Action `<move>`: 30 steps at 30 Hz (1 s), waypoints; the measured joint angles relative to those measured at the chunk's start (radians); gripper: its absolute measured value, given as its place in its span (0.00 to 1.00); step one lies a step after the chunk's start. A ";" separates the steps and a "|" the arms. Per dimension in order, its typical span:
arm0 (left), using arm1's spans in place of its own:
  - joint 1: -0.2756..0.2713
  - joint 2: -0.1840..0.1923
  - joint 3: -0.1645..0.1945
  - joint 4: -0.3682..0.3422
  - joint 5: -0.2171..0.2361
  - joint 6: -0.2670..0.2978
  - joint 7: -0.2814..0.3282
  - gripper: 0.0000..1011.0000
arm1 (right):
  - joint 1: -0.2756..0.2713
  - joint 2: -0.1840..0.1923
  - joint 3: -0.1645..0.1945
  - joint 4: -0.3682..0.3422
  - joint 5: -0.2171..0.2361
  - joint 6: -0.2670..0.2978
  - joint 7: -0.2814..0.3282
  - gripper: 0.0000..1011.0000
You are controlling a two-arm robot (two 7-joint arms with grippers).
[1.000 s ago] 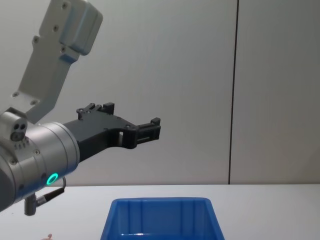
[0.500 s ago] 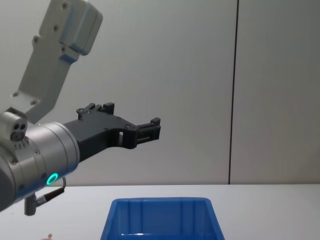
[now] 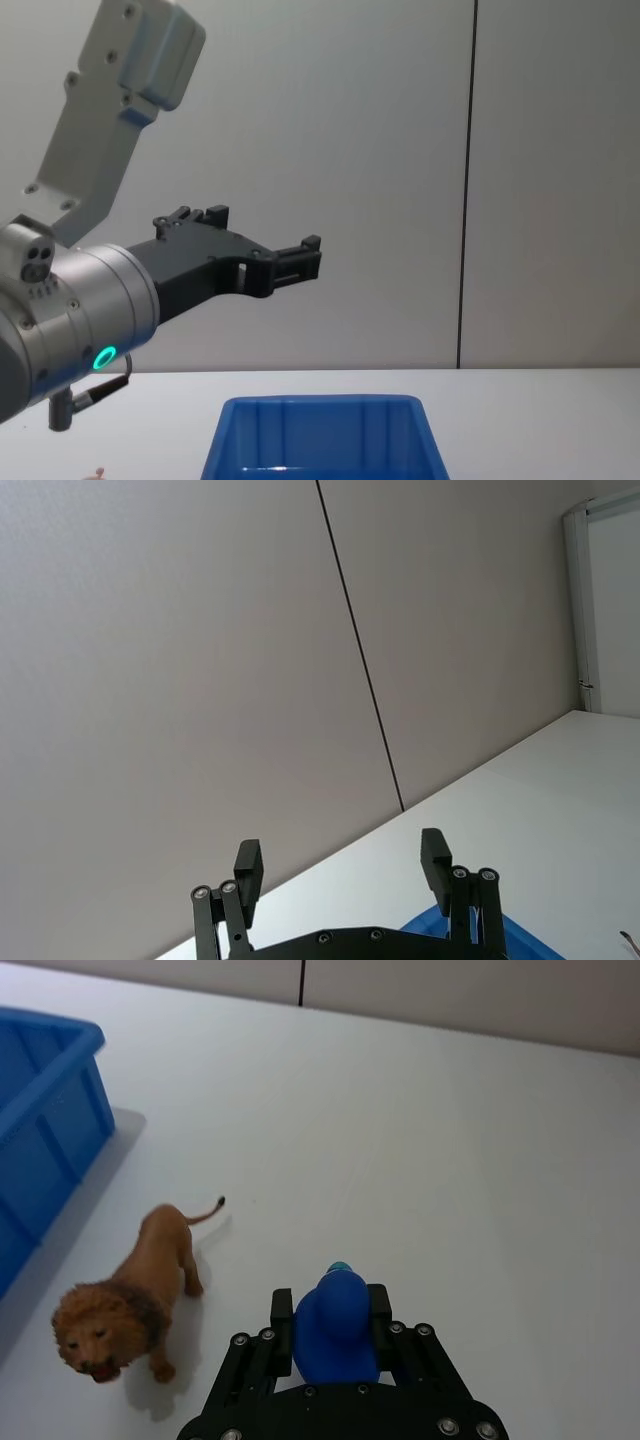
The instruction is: Pick up the two dolls from the table and place them into the box.
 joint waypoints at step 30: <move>0.000 0.000 0.000 0.000 0.000 0.000 0.000 0.99 | 0.104 -0.124 -0.090 -0.091 -0.125 -0.096 0.165 0.24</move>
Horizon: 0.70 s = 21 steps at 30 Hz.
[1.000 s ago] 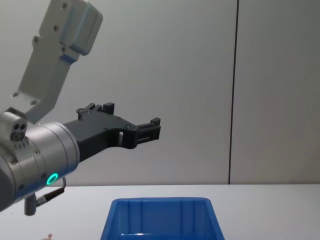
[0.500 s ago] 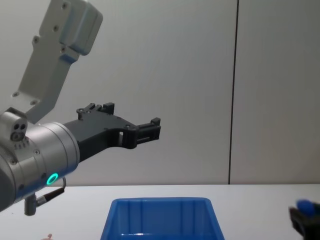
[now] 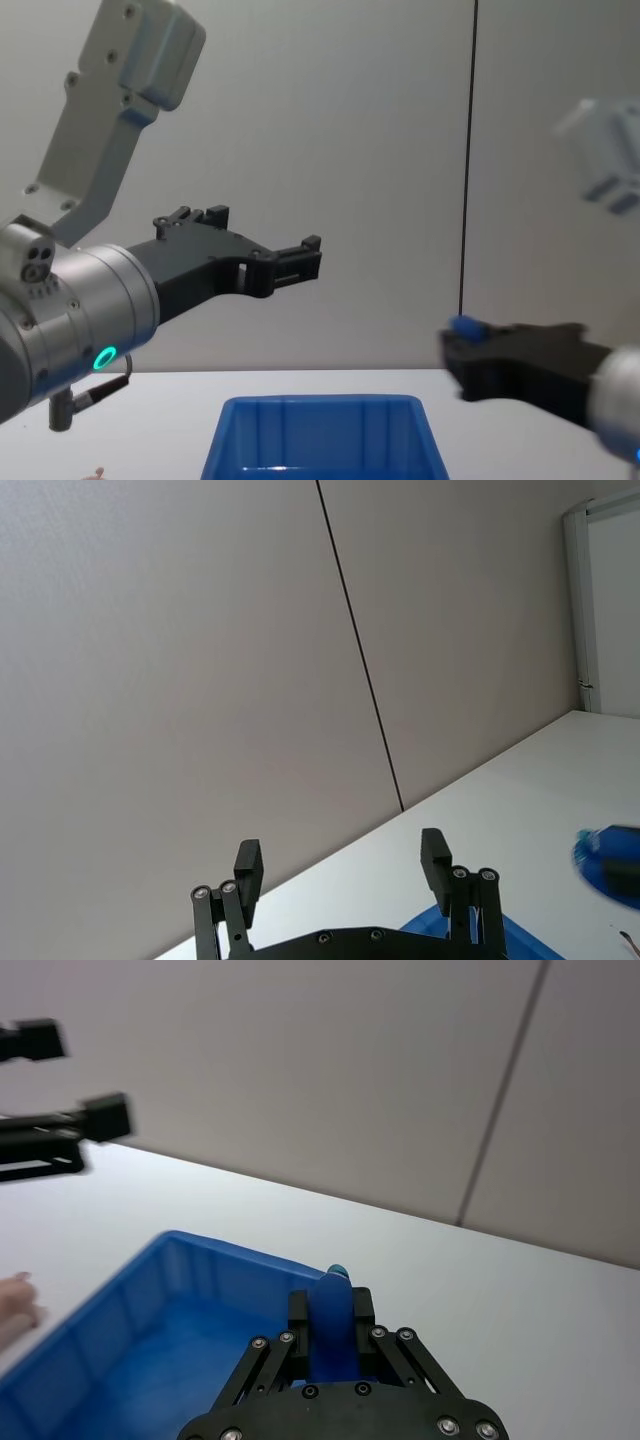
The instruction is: Pick up the two dolls from the table and place them into the box.
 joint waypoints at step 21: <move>0.000 0.000 0.000 0.000 0.000 0.000 0.000 0.99 | 0.114 -0.132 -0.090 0.149 -0.132 0.066 0.067 0.70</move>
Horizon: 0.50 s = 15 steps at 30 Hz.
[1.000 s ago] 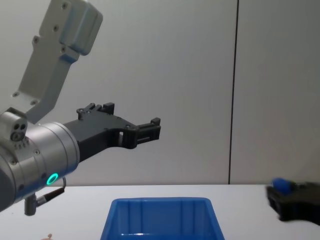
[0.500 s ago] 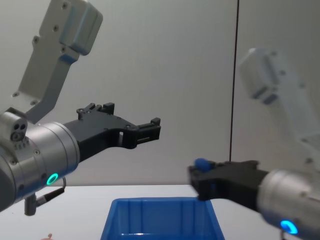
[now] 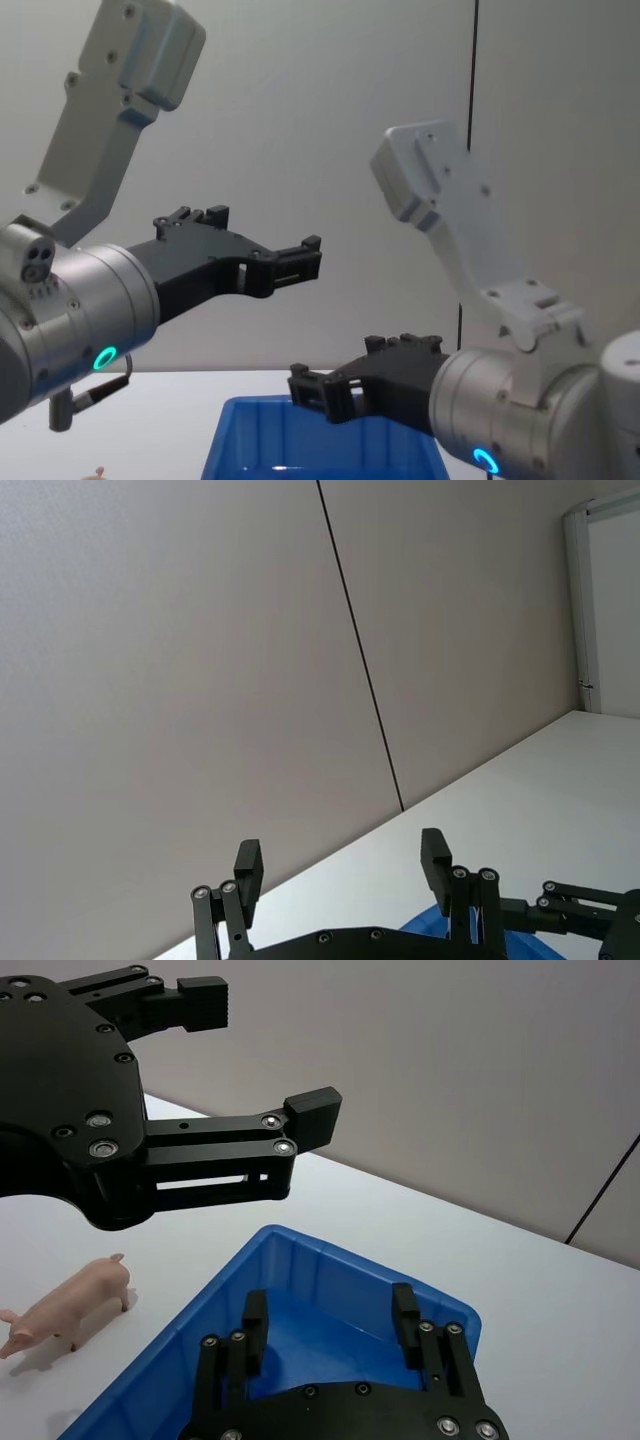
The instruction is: Pick up the two dolls from the table and place them into the box.
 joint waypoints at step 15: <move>0.000 0.000 0.000 0.000 0.000 0.000 0.000 0.99 | -0.028 0.021 0.008 -0.050 -0.018 0.008 -0.031 0.99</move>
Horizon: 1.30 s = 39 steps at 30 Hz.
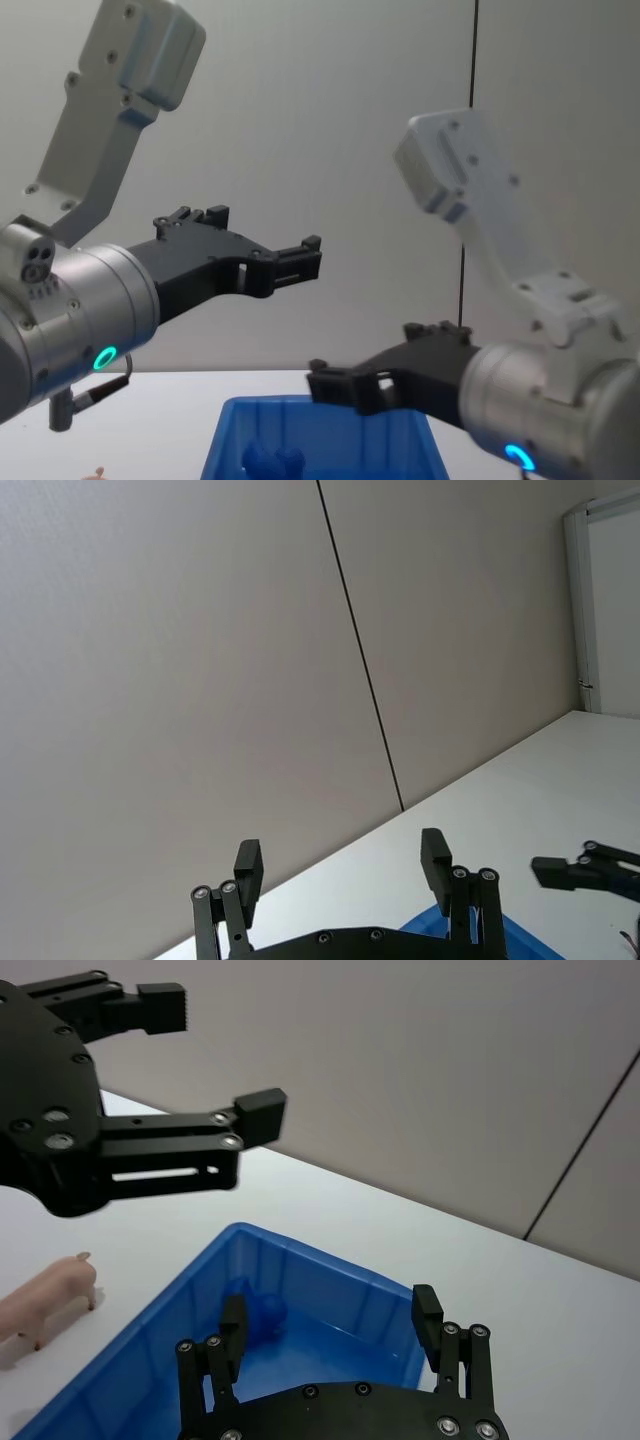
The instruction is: Pick up the two dolls from the table and place them into the box.
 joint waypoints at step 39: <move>0.000 0.000 0.000 0.000 0.000 0.000 0.000 0.99 | -0.244 0.159 0.084 -0.181 0.098 0.107 -0.174 0.99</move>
